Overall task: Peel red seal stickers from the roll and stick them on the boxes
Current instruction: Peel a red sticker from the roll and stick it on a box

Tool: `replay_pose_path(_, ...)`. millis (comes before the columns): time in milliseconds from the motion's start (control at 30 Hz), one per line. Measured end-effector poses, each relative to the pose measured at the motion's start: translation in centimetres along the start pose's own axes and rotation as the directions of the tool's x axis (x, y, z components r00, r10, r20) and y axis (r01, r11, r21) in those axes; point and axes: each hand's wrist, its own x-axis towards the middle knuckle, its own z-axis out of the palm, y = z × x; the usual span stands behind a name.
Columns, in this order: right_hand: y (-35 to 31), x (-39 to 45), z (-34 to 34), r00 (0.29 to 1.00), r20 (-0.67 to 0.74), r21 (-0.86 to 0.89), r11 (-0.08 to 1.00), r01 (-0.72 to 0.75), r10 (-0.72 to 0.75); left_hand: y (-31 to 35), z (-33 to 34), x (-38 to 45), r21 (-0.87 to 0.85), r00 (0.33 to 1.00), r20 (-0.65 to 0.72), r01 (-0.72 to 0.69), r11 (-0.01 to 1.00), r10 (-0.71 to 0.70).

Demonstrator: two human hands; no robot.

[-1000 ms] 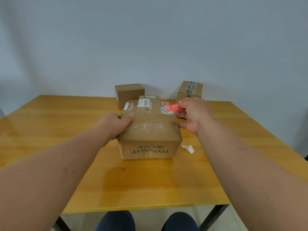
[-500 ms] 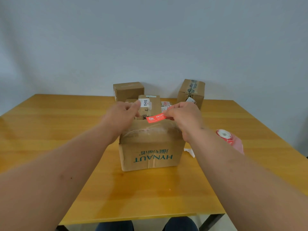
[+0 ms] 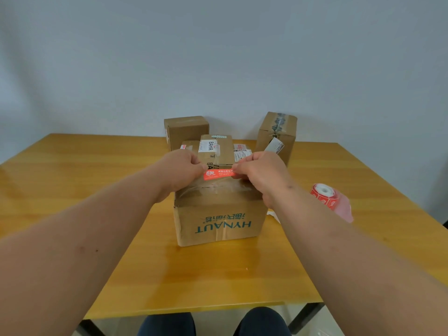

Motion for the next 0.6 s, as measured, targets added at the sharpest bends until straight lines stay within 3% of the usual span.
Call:
replay_pose_path(167, 0.1, 0.3, 0.6, 0.999, 0.003, -0.051, 0.998, 0.041, -0.040, 1.1, -0.3, -0.3, 0.377, 0.990, -0.043, -0.109, 0.920, 0.135)
replay_pose_path(467, 0.3, 0.3, 0.4, 0.994, -0.039, -0.149, 0.985, 0.091, -0.098, 0.9, 0.1, -0.1, 0.071, 0.996, -0.043, -0.069, 0.995, 0.072)
replay_pose_path(600, 0.7, 0.4, 0.3, 0.997, 0.009, -0.299, 0.951, 0.082, -0.083, 1.1, 0.3, -0.1, 0.256, 0.996, -0.036, -0.069, 0.964, 0.081)
